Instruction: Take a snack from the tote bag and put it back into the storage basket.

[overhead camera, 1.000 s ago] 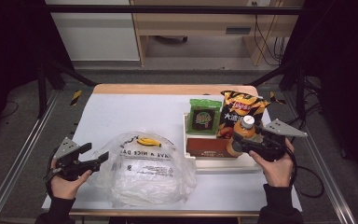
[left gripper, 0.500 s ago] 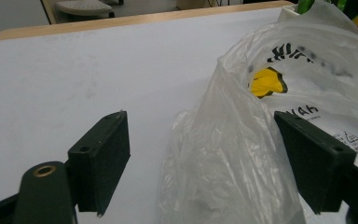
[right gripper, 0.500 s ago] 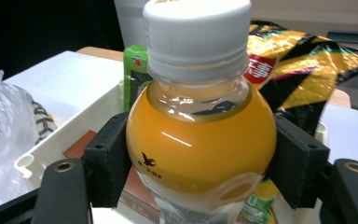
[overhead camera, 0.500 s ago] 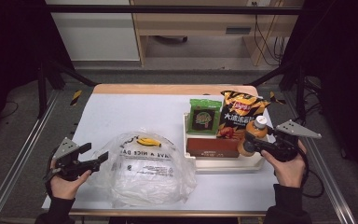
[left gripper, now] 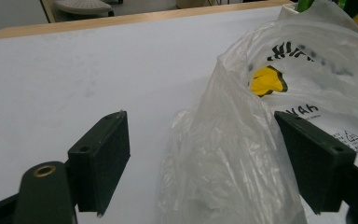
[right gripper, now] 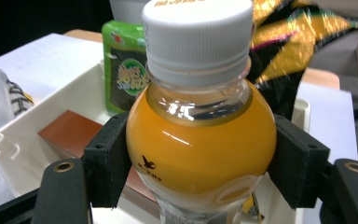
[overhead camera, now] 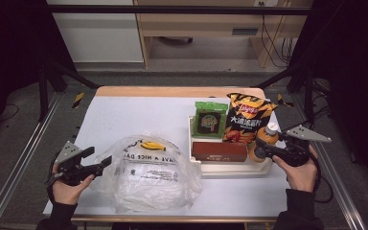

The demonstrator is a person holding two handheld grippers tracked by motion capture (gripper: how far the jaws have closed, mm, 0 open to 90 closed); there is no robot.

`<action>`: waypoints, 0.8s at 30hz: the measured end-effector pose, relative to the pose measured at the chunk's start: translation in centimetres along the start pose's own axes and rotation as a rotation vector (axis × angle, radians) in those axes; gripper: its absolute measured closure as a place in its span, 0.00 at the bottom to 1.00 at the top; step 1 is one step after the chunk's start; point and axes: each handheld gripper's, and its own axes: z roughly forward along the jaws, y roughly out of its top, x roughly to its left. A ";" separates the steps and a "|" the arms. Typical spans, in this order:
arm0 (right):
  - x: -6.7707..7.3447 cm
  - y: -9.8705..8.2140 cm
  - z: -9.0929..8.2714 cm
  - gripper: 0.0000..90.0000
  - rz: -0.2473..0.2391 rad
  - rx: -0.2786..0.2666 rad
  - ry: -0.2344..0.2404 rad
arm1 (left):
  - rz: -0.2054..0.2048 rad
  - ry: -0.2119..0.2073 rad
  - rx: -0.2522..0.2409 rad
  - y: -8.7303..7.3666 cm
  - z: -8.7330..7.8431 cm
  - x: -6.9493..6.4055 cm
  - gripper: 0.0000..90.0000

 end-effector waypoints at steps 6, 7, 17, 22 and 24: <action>-0.8 -0.9 0.6 0.34 0.004 0.038 -0.008 | -0.001 0.000 0.000 0.0 0.0 0.0 0.22; -0.9 -1.0 0.7 0.34 0.007 0.044 -0.010 | 0.000 0.000 0.002 0.0 0.0 0.0 0.22; -1.8 -2.1 1.4 0.34 0.014 0.076 -0.012 | -0.001 -0.001 0.006 -0.1 0.1 0.1 0.22; -2.0 -2.4 1.6 0.34 0.008 0.087 -0.010 | -0.001 -0.002 0.011 -0.2 0.3 0.0 0.22; -2.0 -2.5 1.6 0.33 0.009 0.085 -0.008 | -0.001 0.000 0.012 -0.2 0.3 0.0 0.22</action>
